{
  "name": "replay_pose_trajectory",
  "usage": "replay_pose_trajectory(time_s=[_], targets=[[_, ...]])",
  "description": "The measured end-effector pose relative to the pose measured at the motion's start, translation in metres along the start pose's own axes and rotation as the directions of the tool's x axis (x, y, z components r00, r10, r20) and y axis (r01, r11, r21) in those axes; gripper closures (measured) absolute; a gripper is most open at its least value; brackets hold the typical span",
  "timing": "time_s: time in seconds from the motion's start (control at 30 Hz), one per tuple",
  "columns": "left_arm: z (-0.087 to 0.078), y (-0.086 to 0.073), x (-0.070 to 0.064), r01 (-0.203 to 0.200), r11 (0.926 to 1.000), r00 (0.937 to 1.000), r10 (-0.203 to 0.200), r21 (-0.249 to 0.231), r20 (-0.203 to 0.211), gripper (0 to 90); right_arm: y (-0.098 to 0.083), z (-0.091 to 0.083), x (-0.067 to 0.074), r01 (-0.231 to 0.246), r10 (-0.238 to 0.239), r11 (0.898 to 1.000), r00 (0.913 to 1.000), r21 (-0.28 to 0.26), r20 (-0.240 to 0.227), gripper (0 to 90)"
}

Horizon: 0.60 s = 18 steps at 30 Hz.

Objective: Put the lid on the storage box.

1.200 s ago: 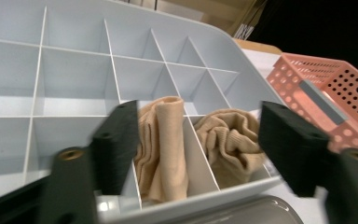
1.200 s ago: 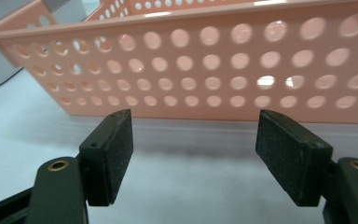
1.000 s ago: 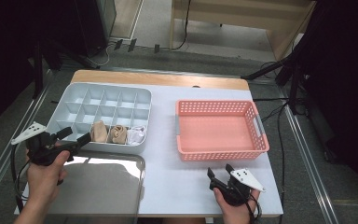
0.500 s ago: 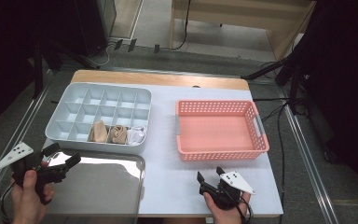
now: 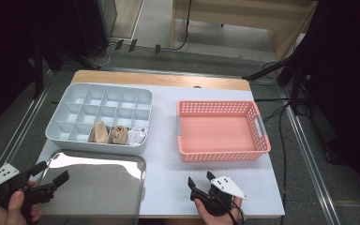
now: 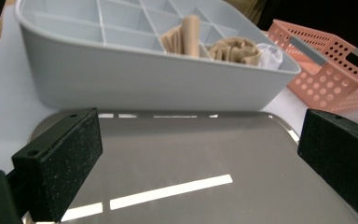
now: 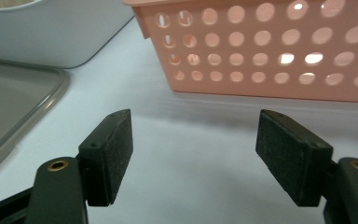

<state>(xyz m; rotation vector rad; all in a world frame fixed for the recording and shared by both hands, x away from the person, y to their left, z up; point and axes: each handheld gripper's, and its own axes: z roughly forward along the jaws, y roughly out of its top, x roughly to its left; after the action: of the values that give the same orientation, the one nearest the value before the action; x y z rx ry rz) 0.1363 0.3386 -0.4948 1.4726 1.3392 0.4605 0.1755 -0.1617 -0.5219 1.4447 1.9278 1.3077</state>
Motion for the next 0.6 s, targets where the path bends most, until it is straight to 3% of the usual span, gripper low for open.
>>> replay_pose_trajectory(time_s=[0.3,0.37,0.43,0.47,0.5,0.6], targets=[[-0.009,-0.019,0.011,0.017,0.9996,0.9988,-0.015,0.024,-0.047,0.4,-0.003,0.002,0.013,0.022,-0.022,1.000,0.9997,0.010,-0.012,29.0],[-0.017,-0.023,0.021,0.062,0.9979,0.9942,-0.061,0.016,-0.088,2.8,-0.003,0.003,0.018,0.029,-0.029,1.000,0.9996,0.006,-0.007,28.5],[-0.020,-0.025,0.027,0.078,0.9964,0.9875,-0.073,0.031,-0.139,9.7,-0.003,0.003,0.022,0.043,-0.043,0.999,0.9990,0.006,-0.014,27.2],[-0.020,-0.025,0.027,0.078,0.9964,0.9875,-0.073,0.031,-0.139,11.8,-0.003,0.003,0.024,0.045,-0.045,0.999,0.9989,0.006,-0.016,26.7],[-0.024,-0.027,0.033,0.086,0.9950,0.9827,-0.077,0.050,-0.168,12.7,-0.002,0.004,0.025,0.052,-0.052,0.999,0.9984,0.006,-0.022,26.2],[-0.033,-0.030,0.041,0.084,0.9956,0.9845,-0.077,0.040,-0.158,11.9,-0.003,0.004,0.031,0.055,-0.055,0.998,0.9981,0.012,-0.030,26.4]])
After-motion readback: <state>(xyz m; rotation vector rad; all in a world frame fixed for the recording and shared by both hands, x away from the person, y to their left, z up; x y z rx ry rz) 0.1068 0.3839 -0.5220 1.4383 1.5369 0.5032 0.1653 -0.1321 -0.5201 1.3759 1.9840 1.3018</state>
